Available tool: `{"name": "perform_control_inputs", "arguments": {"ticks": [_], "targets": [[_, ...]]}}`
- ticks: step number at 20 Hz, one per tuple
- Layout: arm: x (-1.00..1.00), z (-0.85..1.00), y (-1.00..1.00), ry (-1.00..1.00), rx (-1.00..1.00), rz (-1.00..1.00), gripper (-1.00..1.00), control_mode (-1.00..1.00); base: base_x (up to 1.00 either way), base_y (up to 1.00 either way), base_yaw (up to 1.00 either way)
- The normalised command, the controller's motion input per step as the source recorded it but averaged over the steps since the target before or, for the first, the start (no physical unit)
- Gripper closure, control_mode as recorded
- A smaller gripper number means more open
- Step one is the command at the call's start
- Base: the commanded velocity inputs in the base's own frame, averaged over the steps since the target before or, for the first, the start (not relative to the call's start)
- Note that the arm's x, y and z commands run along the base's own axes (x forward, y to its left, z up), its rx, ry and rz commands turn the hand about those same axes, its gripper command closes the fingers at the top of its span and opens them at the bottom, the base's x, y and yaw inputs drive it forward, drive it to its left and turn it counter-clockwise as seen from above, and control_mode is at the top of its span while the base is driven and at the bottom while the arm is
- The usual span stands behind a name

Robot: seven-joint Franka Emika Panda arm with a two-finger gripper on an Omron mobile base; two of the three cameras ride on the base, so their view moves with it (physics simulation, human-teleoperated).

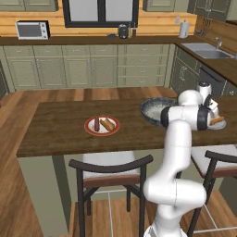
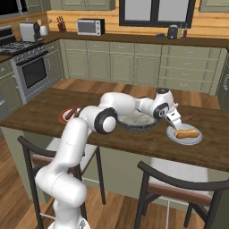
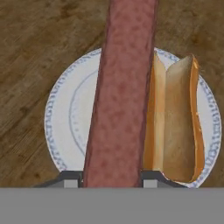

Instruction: Place one bun and one sausage from the bowl on each plate.

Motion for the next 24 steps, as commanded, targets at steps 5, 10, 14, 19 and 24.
{"name": "perform_control_inputs", "arguments": {"ticks": [5,10,14,19,24], "targets": [[0.34,-0.16,-0.03,-0.01,0.00,0.04,-1.00,-1.00,0.00,0.00,0.00],[-0.10,0.15,-0.09,-0.03,0.03,0.00,-1.00,-1.00,0.00,0.00,0.00],[-0.96,0.94,0.21,-0.22,0.01,0.00,-1.00,-1.00,0.00,0.00,0.00],[-1.00,0.81,0.74,-0.21,-0.11,0.02,-1.00,-1.00,0.00,0.00,0.00],[-1.00,0.69,0.79,-0.25,-0.18,0.02,-1.00,-1.00,0.00,0.00,0.00]]}}
